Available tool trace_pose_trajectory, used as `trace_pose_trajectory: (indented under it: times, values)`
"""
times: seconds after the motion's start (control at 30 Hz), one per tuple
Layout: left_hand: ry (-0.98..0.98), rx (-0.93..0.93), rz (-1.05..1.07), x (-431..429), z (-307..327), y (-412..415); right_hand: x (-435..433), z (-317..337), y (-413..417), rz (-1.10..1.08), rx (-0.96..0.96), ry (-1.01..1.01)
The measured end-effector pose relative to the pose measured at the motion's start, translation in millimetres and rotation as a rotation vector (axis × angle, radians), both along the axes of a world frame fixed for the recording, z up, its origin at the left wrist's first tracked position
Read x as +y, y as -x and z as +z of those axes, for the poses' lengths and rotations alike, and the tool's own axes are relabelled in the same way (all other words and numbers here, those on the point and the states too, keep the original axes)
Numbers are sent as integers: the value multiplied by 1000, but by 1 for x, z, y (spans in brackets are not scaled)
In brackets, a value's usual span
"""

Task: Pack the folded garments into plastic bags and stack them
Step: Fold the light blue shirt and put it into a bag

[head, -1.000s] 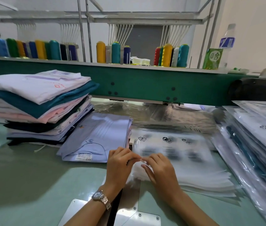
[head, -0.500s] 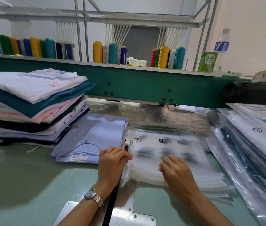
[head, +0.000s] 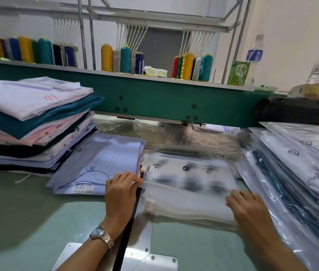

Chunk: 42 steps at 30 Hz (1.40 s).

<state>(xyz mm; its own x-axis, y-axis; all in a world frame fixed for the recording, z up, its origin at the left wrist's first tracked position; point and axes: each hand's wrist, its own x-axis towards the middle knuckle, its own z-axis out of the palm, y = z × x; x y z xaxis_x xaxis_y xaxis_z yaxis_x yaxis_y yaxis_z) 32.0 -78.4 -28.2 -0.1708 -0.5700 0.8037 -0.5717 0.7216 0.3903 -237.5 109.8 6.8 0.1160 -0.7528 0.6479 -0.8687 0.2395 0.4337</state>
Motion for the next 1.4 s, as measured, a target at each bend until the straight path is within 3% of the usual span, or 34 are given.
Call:
trace_pose_trajectory:
  times: [0.2,0.3,0.47,0.63,0.77,0.87,1.0,1.17,1.4]
  values:
    - [5,2,-28,0,-3,2,12,0,15,-306,-85,-62]
    - [-14,-16,-26,1,-4,2,18,1,15,-544,-115,-220]
    - [-13,-18,-50,7,-7,7,14,7,6,-668,-163,-344]
    - [-65,35,-49,7,-8,4,-15,20,-6,-261,-383,-253]
    - [-90,40,-43,9,-8,5,-36,28,-25,-126,-271,-87]
    - [-108,28,-45,9,-9,6,-50,24,-35,64,-258,-150]
    - [-111,32,-40,9,-8,6,-62,8,-32,295,-544,-356]
    - [-126,34,-32,8,-8,7,-63,-8,-9,466,-932,-366]
    - [-132,40,-27,8,-8,6,-56,-16,-1,527,-1029,-323]
